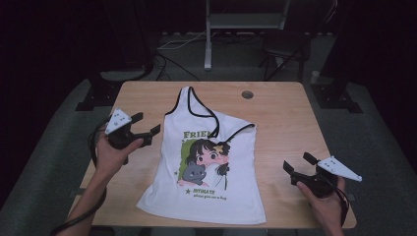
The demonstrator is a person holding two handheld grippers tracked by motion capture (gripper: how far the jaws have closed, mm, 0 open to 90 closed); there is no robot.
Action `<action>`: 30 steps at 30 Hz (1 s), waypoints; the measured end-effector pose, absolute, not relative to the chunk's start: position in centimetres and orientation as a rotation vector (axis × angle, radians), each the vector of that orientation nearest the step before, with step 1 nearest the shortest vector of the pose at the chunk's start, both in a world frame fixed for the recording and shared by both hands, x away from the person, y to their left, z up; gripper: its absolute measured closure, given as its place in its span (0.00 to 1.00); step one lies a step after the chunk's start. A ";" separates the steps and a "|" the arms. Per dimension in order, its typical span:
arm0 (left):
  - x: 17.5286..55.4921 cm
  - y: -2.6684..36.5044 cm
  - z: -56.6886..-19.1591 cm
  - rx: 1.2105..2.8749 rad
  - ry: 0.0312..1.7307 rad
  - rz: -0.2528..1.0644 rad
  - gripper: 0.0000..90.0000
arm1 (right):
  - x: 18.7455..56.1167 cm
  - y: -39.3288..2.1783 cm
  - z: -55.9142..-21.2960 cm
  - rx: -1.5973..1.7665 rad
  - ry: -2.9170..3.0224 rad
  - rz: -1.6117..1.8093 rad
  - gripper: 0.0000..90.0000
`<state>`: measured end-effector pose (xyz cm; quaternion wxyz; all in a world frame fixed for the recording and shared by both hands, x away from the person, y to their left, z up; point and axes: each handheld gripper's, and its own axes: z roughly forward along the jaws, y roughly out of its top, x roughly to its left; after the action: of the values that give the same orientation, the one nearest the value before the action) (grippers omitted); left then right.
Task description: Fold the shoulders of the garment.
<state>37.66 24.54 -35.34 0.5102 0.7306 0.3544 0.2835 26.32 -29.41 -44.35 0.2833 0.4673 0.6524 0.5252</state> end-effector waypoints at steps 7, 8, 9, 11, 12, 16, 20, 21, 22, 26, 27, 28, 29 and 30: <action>41.2 23.0 -34.4 1.814 0.848 0.678 0.22 | 26.3 -29.4 -44.4 1.245 1.749 1.414 0.15; 41.7 22.9 -34.4 1.820 0.850 0.675 0.22 | 26.3 -29.4 -44.4 1.245 1.748 1.414 0.15; 42.3 22.7 -34.4 1.827 0.854 0.670 0.22 | 26.3 -29.4 -44.4 1.242 1.748 1.415 0.15; 43.8 22.3 -34.4 1.839 0.867 0.669 0.22 | 26.3 -29.4 -44.4 1.241 1.747 1.414 0.15; 43.8 22.3 -34.4 1.839 0.867 0.669 0.22 | 26.3 -29.4 -44.4 1.241 1.747 1.414 0.15; 45.4 21.8 -34.6 1.843 0.877 0.668 0.22 | 26.2 -29.4 -44.4 1.232 1.747 1.418 0.15; 46.9 21.2 -34.8 1.858 0.878 0.657 0.22 | 26.1 -29.5 -44.4 1.234 1.747 1.428 0.15; 47.3 21.0 -34.9 1.857 0.885 0.651 0.22 | 26.0 -29.5 -44.4 1.236 1.747 1.429 0.15; 47.8 20.8 -34.9 1.861 0.887 0.653 0.22 | 26.0 -29.5 -44.4 1.235 1.747 1.430 0.15; 49.0 20.2 -34.8 1.877 0.883 0.643 0.22 | 26.0 -29.5 -44.4 1.232 1.747 1.430 0.15; 49.4 20.0 -34.8 1.879 0.884 0.645 0.22 | 26.0 -29.5 -44.4 1.231 1.748 1.430 0.15; 49.7 19.9 -34.7 1.882 0.884 0.644 0.22 | 26.0 -29.5 -44.4 1.230 1.747 1.431 0.15; 50.1 19.8 -34.7 1.888 0.881 0.644 0.22 | 26.0 -29.5 -44.4 1.234 1.749 1.432 0.15; 50.6 19.5 -34.6 1.890 0.883 0.640 0.22 | 26.0 -29.5 -44.4 1.234 1.750 1.432 0.15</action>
<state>50.60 19.54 -34.63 0.4617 0.7683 0.3590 0.2600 26.03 -29.48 -44.36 0.2790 0.4602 0.6522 0.5339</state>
